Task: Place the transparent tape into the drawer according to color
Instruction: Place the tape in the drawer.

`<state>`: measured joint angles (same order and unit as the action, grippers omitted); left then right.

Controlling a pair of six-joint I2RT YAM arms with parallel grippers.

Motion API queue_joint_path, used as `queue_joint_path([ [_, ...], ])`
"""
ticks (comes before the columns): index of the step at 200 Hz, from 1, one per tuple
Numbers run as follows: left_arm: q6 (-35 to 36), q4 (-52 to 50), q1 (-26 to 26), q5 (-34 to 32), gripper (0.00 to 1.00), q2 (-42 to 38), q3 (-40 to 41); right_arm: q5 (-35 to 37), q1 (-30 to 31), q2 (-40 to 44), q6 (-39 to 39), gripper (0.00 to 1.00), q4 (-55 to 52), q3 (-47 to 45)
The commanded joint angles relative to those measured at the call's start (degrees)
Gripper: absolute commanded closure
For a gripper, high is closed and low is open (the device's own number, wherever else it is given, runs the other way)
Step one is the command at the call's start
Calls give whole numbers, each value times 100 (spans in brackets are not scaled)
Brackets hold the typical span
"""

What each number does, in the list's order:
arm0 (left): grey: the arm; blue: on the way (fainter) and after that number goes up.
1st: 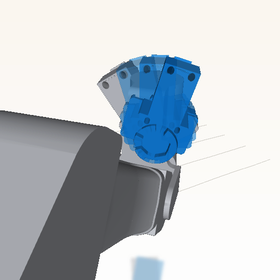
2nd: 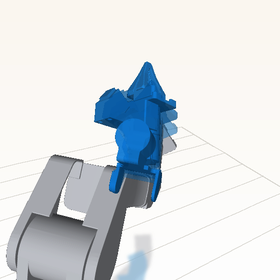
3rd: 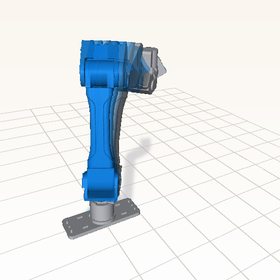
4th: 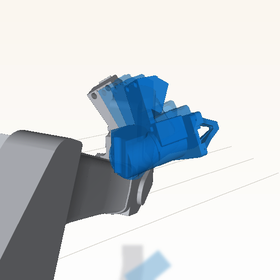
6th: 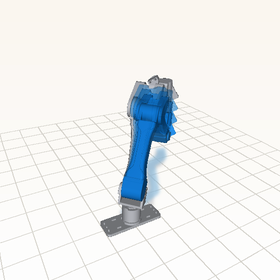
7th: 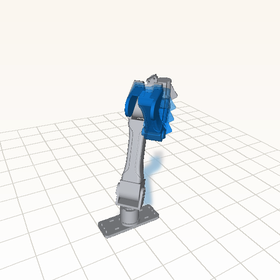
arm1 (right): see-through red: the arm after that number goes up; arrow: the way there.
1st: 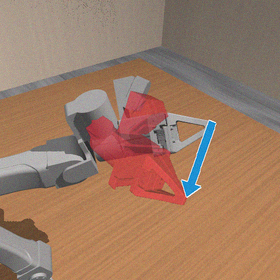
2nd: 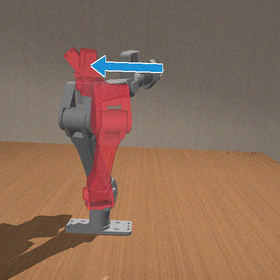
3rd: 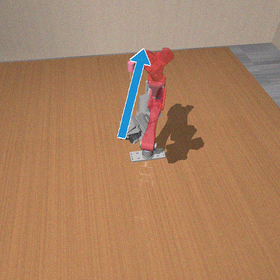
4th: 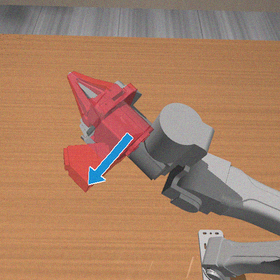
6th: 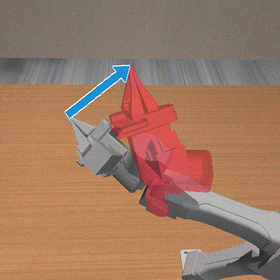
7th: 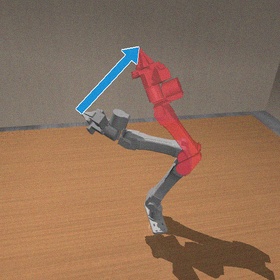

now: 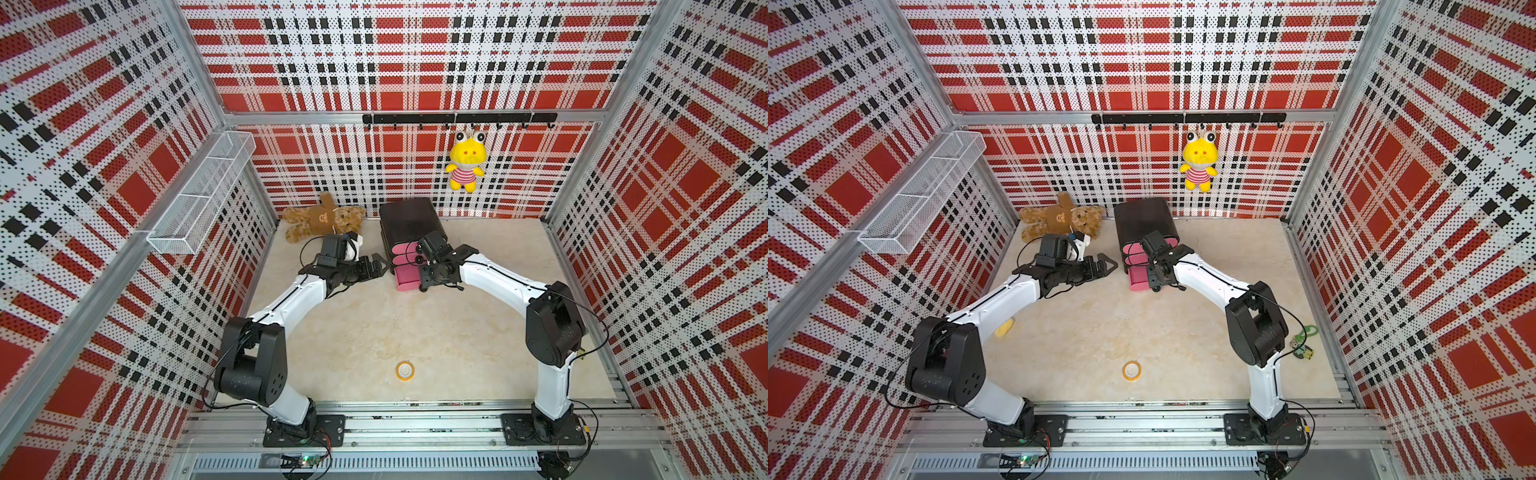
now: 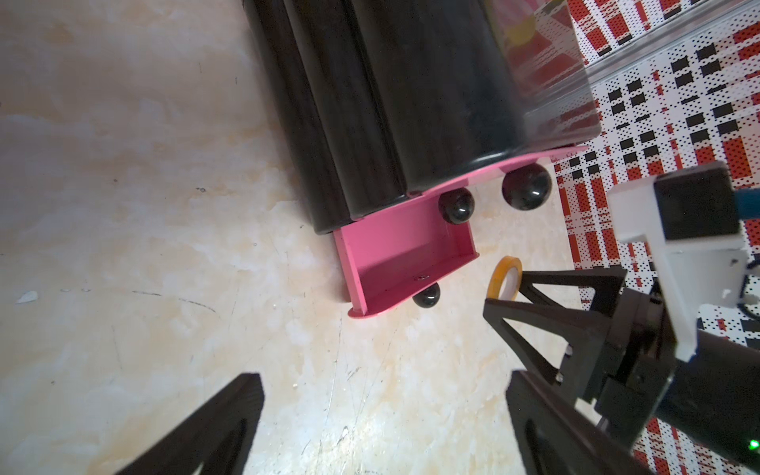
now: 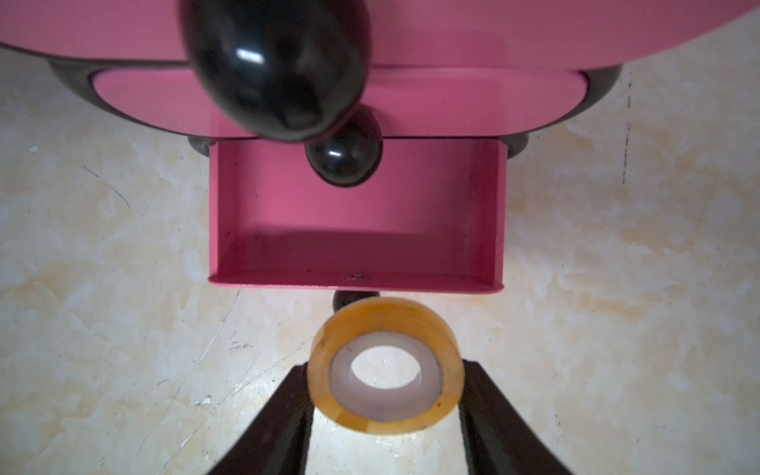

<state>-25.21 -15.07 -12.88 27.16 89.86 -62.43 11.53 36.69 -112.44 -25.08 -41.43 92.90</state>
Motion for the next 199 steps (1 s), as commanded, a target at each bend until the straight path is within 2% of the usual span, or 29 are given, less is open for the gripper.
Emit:
queue_joint_path([
  [1, 112, -35, 34, 24, 1, 60, -218, 138, -56, -229, 29, 100, 265, 116],
  [199, 159, -195, 75, -53, 1, 68, -317, 233, -232, -815, 71, 100, 802, 380],
])
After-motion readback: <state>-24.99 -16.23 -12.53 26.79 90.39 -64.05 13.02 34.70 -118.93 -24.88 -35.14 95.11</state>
